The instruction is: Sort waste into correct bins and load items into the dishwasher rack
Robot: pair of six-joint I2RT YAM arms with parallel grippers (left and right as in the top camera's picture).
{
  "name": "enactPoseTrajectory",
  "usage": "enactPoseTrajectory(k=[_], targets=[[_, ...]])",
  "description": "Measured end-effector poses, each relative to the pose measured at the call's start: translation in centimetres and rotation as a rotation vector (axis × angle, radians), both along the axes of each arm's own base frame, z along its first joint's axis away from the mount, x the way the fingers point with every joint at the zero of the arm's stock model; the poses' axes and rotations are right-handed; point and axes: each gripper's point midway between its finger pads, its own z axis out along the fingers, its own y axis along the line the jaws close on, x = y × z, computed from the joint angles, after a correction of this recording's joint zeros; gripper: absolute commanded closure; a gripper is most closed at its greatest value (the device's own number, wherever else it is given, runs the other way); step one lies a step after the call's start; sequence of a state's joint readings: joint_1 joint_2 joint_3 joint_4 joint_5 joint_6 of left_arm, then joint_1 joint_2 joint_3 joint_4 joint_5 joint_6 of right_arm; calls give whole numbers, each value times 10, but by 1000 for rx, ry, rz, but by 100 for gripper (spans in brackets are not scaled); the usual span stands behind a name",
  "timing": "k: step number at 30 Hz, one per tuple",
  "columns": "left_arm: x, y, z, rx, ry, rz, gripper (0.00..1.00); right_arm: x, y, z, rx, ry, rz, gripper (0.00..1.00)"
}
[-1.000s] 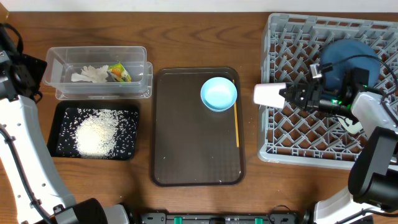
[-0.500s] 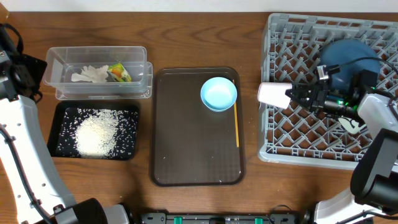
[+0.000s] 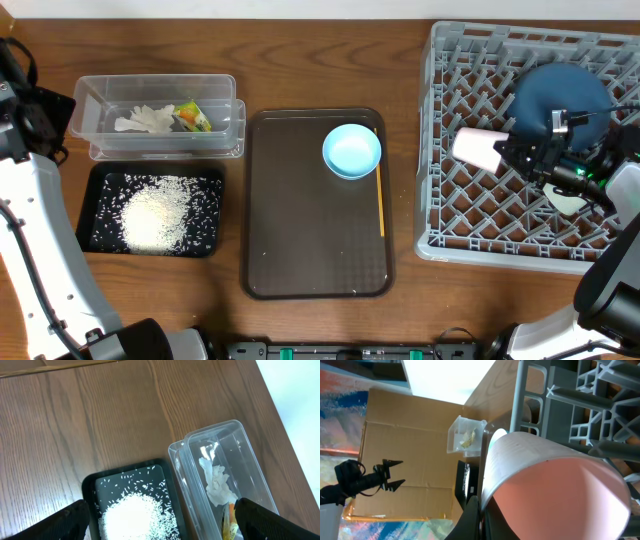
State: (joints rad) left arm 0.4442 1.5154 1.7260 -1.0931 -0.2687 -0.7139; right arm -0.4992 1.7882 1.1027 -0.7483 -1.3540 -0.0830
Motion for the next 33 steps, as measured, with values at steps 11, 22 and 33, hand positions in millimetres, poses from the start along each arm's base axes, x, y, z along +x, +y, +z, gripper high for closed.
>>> enactPoseTrajectory(k=[11, 22, 33], targets=[[0, 0, 0, 0, 0, 0, 5, -1, 16, 20, 102, -60, 51, 99], [0, 0, 0, 0, 0, 0, 5, 0, 27, -3, -6, 13, 70, 99], [0, 0, 0, 0, 0, 0, 5, 0, 26, -12, -4, 30, 51, 99]])
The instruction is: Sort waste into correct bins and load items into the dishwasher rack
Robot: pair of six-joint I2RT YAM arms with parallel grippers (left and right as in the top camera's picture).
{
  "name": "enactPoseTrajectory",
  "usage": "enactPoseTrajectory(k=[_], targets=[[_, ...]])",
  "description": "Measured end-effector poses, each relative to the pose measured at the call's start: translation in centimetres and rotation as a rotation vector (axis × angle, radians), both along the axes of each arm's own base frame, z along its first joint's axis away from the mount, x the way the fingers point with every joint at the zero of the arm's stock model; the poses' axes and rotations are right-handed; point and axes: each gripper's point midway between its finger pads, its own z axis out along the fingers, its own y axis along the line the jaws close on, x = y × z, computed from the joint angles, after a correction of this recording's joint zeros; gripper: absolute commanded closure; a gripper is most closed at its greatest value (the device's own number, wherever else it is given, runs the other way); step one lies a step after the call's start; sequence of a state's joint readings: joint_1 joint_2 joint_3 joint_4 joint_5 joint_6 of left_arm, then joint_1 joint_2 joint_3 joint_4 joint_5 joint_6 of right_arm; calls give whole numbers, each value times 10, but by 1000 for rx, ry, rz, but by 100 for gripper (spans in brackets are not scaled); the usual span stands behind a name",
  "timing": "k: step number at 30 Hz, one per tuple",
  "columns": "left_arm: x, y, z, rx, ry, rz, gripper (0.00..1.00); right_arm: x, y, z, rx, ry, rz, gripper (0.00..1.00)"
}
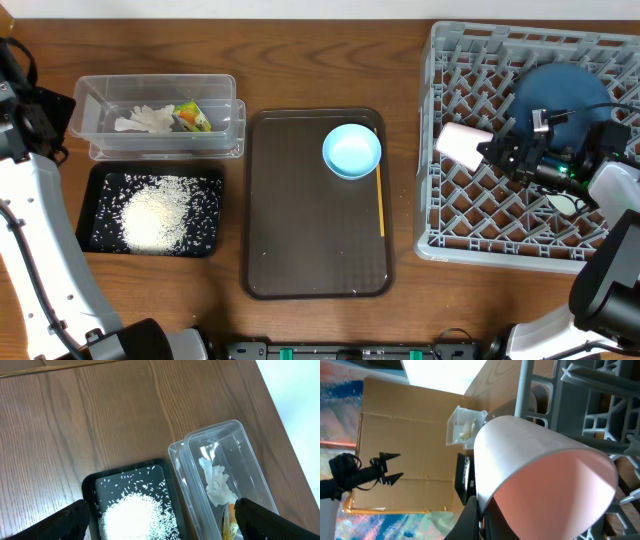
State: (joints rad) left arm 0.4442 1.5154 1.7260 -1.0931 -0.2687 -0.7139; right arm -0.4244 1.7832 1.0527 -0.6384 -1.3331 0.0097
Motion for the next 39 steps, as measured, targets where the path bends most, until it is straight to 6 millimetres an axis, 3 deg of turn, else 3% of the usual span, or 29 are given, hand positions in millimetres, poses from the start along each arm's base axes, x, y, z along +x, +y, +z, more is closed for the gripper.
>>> enactPoseTrajectory(k=[8, 17, 21, 25, 26, 27, 28, 30, 34, 37, 38, 39], targets=[[0, 0, 0, 0, 0, 0, 5, -8, -8, -4, -1, 98, -42, 99], [0, 0, 0, 0, 0, 0, 5, -21, -22, -12, -167, 183, -97, 99], [0, 0, 0, 0, 0, 0, 5, -27, -30, -21, -266, 235, -126, 90], [0, 0, 0, 0, 0, 0, 5, -42, -43, -41, -396, 352, -167, 78], [0, 0, 0, 0, 0, 0, 5, -46, -46, -44, -424, 374, -176, 74], [0, 0, 0, 0, 0, 0, 5, -49, -49, -44, -448, 387, -186, 60], [0, 0, 0, 0, 0, 0, 5, -51, -50, -43, -461, 396, -195, 56], [0, 0, 0, 0, 0, 0, 5, -54, -53, -35, -501, 378, -213, 38], [0, 0, 0, 0, 0, 0, 5, -58, -58, -12, -560, 330, -266, 30], [0, 0, 0, 0, 0, 0, 5, -56, -63, 13, -618, 259, -330, 31], [0, 0, 0, 0, 0, 0, 5, -51, -65, 24, -641, 221, -352, 37], [0, 0, 0, 0, 0, 0, 5, -44, -67, 36, -674, 172, -374, 48]])
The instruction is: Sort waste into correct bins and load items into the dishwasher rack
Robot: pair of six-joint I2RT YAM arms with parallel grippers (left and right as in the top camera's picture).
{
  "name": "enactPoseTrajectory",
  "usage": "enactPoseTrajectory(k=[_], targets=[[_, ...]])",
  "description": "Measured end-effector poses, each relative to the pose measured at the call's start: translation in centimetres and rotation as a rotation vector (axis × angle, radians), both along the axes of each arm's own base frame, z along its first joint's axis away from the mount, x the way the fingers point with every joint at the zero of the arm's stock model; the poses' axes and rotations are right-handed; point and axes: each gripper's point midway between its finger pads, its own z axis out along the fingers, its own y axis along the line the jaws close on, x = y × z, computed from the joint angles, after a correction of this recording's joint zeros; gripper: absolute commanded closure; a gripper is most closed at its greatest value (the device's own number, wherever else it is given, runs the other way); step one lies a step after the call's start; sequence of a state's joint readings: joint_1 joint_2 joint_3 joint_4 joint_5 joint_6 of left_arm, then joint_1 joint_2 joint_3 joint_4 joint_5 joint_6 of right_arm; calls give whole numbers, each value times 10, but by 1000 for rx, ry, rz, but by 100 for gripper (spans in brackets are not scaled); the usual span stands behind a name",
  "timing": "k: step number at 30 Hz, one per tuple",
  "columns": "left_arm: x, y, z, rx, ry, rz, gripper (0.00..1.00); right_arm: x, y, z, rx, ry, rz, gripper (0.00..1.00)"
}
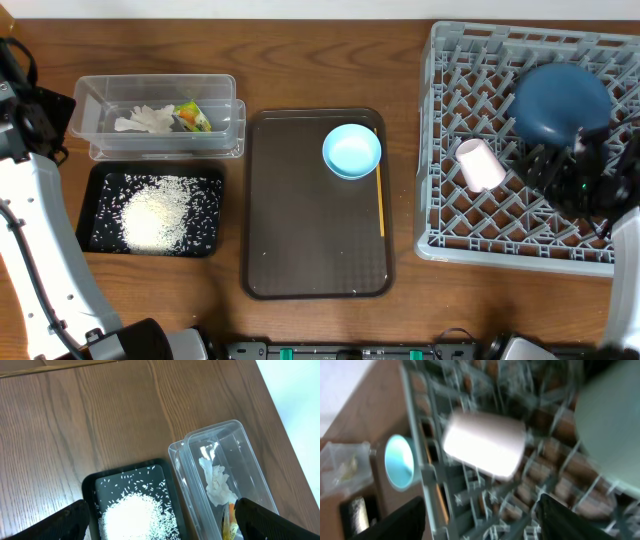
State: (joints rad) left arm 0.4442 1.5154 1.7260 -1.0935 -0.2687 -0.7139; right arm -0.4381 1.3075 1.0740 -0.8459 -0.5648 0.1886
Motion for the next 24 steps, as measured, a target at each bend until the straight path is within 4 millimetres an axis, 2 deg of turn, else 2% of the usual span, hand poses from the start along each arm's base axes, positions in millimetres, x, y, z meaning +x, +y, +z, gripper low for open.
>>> enactPoseTrajectory(k=[3, 4, 7, 8, 11, 14, 18, 20, 24], targets=[[0, 0, 0, 0, 0, 0, 5, 23, 6, 33, -92, -109, 15, 94], [0, 0, 0, 0, 0, 0, 5, 29, 12, 42, -111, -134, 28, 99], [0, 0, 0, 0, 0, 0, 5, 48, 28, 58, -184, -178, 51, 99], [0, 0, 0, 0, 0, 0, 5, 54, 39, 60, -208, -184, 75, 99], [0, 0, 0, 0, 0, 0, 5, 72, 55, 56, -275, -166, 99, 99], [0, 0, 0, 0, 0, 0, 5, 86, 62, 32, -327, -101, 108, 99], [0, 0, 0, 0, 0, 0, 5, 96, 55, -19, -369, 36, 100, 99], [0, 0, 0, 0, 0, 0, 5, 100, 52, -37, -378, 70, 102, 99], [0, 0, 0, 0, 0, 0, 5, 109, 57, -49, -370, 69, 136, 99]])
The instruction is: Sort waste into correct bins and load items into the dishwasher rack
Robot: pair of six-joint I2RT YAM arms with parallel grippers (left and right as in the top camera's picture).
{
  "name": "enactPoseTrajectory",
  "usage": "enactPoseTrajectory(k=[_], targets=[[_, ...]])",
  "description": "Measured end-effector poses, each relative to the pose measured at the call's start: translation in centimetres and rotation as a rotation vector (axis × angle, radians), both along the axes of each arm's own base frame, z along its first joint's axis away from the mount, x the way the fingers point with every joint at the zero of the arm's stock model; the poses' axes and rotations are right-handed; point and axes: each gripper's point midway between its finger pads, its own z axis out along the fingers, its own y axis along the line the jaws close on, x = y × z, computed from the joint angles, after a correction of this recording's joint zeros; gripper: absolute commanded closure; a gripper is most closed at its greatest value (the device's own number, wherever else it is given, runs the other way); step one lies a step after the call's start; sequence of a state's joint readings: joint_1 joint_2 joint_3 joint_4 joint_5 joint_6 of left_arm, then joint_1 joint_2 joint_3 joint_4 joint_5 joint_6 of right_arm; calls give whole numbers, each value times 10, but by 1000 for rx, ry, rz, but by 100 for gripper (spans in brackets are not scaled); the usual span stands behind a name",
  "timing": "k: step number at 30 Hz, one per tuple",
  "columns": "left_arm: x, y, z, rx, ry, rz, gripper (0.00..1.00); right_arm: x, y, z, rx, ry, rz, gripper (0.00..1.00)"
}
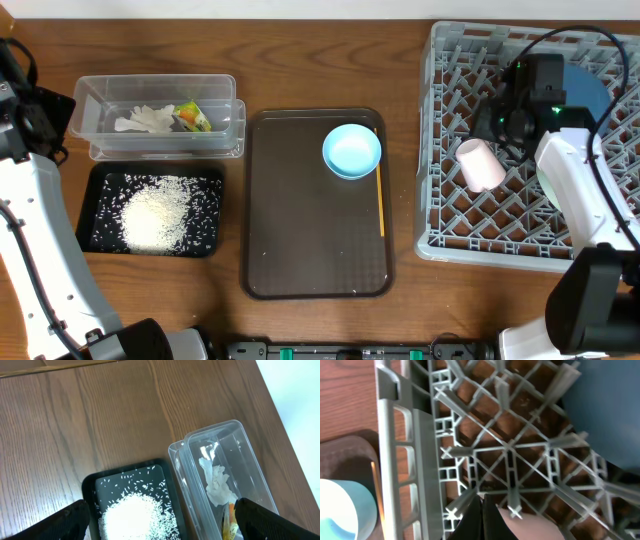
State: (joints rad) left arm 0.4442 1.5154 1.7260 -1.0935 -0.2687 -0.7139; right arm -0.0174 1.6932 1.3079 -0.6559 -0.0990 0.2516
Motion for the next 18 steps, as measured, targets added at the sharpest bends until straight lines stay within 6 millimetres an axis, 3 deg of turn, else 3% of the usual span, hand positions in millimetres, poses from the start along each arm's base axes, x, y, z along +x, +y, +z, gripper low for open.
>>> enactPoseTrajectory(k=[18], targets=[[0, 0, 0, 0, 0, 0, 5, -17, 21, -6, 55, 53, 156, 99]])
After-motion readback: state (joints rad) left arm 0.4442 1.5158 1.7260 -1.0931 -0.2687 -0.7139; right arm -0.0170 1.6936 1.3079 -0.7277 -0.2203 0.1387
